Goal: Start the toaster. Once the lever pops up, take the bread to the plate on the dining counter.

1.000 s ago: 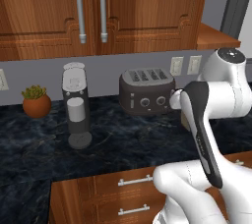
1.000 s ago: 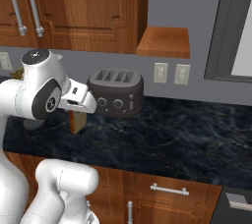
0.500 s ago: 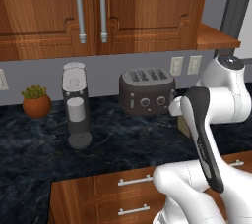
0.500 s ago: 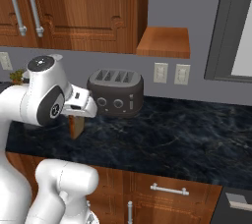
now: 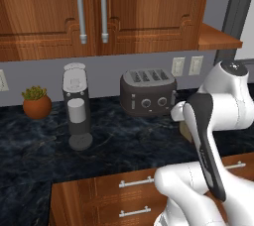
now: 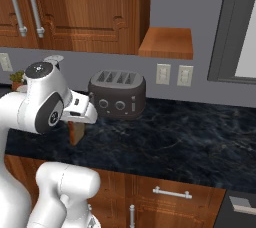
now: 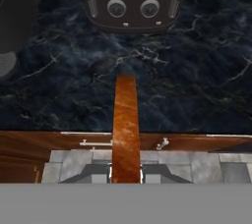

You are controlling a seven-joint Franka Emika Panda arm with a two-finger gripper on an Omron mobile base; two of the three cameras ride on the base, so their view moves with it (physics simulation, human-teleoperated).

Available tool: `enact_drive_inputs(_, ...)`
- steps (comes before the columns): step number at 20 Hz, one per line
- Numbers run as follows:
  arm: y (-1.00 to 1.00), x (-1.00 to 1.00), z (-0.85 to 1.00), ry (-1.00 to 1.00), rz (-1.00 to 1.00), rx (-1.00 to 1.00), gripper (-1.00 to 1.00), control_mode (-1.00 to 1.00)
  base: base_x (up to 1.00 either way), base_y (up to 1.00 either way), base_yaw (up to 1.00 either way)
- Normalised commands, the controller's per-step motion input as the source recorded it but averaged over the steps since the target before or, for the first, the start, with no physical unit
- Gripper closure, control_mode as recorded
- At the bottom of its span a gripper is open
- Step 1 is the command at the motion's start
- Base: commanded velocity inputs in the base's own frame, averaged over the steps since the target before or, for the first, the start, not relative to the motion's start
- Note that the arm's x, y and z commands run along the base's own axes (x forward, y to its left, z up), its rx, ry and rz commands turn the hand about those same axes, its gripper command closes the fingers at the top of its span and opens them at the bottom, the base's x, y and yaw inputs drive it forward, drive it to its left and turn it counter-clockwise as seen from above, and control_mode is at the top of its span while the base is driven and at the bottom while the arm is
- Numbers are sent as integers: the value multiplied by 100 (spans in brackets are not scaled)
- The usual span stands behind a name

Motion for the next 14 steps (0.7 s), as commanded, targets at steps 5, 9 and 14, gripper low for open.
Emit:
enact_drive_inputs(5,0,-11,0,0,0,0,100,-100,0,0,0)
enact_drive_inputs(9,0,-2,0,0,0,0,100,-100,0,0,0)
enact_drive_inputs(14,0,-1,0,0,0,0,100,100,-35,-5,0)
